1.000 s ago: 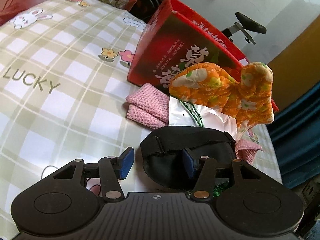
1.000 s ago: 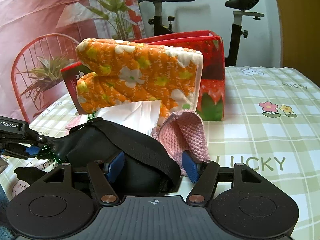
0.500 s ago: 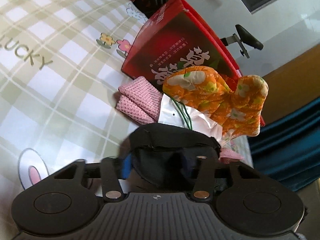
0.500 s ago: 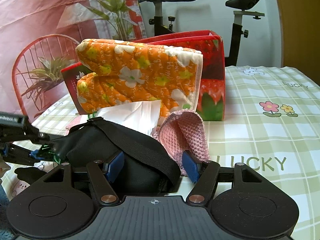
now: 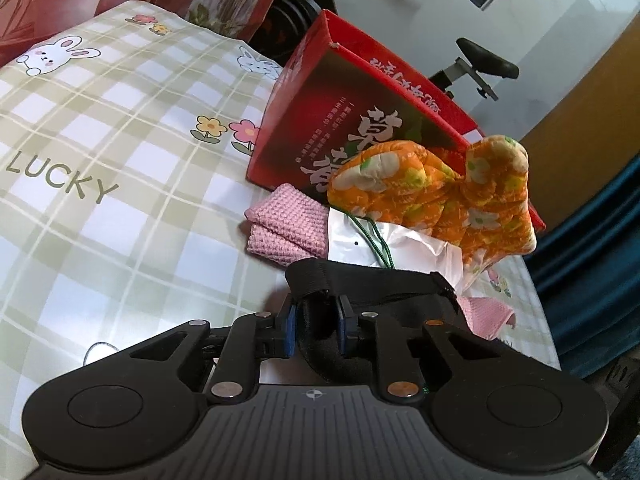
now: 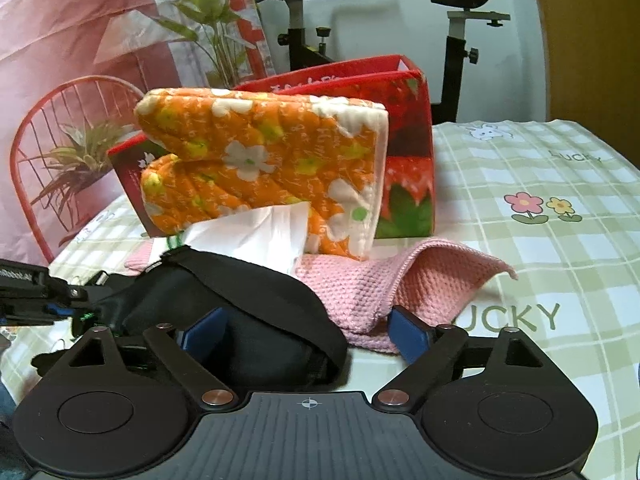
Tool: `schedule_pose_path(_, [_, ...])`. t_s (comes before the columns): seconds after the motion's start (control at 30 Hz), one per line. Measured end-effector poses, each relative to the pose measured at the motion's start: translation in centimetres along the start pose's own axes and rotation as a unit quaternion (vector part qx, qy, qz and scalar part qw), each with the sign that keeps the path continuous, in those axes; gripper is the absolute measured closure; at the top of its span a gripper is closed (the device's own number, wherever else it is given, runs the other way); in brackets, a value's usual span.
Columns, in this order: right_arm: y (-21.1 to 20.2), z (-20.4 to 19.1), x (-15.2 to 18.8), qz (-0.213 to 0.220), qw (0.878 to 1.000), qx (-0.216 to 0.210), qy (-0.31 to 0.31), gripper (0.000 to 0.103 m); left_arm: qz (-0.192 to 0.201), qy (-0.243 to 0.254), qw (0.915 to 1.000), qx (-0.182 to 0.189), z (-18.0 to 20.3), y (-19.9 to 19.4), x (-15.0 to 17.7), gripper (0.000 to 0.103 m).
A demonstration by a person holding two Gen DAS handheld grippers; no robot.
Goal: Organize soft objects
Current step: 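Lift the black pouch with both tools off the table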
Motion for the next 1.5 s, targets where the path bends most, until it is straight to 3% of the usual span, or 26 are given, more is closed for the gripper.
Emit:
schedule_pose_path(0.2, [-0.8,-0.5,-0.4,0.006,1.0,0.007,-0.004,0.016,-0.003,0.004,1.0,-0.008,-0.1,0.1,0.2,0.083])
schedule_pose_path(0.43, [-0.6,0.2,0.0,-0.03,0.996,-0.035,0.081,0.021,-0.005,0.008,0.9999,-0.013,-0.2,0.1,0.4,0.083])
schedule_pose_path(0.63, [-0.5,0.6,0.4,-0.035,0.989,-0.06,0.129,0.023,-0.013,0.004,0.9998,-0.016,-0.5,0.4,0.6,0.083])
schedule_pose_path(0.87, [-0.9,0.3,0.0,-0.017,0.989,-0.076,0.126,0.046,-0.012,0.007,0.9998,-0.015,-0.4,0.4,0.7,0.083])
schedule_pose_path(1.1, [-2.7,1.3,-1.8,0.04,0.989,-0.063,0.124,0.063,0.0,0.017,0.9997,-0.014,0.0,-0.2,0.6,0.083])
schedule_pose_path(1.33, [-3.9,2.0,-2.9,0.074,0.986,-0.065,0.136,0.07,0.01,0.03,0.9994,-0.014,0.4,-0.6,0.5,0.083])
schedule_pose_path(1.43, [-4.1,2.2,-3.1,0.079,0.985,-0.069,0.137,0.088,0.015,0.031,0.9993,-0.013,0.5,-0.9,0.4,0.083])
schedule_pose_path(1.5, [-4.1,2.1,-3.1,0.079,0.985,-0.071,0.134,0.091,0.022,0.034,0.9992,-0.01,0.6,-1.1,0.3,0.084])
Point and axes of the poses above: each gripper's, at about its wrist camera, not at the fingertips, and y roughly the way its jaws point, z to its right, x to its underside, the point moved 5 cm from there along y, roughly the way its jaws point, and after that the axes turned 9 degrees about -y, right-handed, at the moved point
